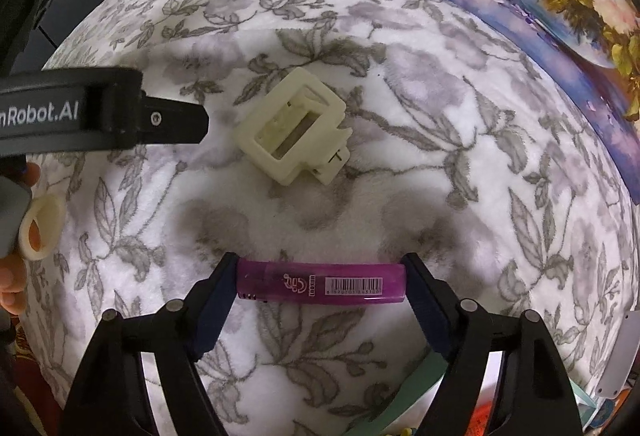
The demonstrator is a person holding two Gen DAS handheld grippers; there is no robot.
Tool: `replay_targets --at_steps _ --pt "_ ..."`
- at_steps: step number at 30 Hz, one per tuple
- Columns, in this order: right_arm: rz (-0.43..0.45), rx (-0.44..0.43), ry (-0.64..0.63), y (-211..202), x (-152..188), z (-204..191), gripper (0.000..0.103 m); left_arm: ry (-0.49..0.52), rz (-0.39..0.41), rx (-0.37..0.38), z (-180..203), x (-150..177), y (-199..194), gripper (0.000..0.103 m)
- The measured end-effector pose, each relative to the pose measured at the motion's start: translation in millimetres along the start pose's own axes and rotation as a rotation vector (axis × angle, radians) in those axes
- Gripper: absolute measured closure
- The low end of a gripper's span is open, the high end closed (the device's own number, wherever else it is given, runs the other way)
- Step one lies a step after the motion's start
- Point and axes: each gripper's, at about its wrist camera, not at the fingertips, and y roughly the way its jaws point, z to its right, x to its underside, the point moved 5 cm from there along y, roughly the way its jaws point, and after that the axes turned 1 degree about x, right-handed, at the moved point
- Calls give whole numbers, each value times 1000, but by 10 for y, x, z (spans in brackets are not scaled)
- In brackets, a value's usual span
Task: Organize rigid objects
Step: 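Grasp the cream plastic clip with the left tool while the right tool holds the lighter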
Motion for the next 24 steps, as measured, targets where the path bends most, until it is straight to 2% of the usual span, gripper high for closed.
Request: replay_targets --at_steps 10,15,24 --pt "46 -10 40 -225 -32 154 21 4 10 20 55 -25 14 0" --pt "101 0 89 -506 -51 395 21 -4 53 83 155 -69 -36 0" --pt "133 55 180 -793 112 908 21 137 107 128 626 24 22 0"
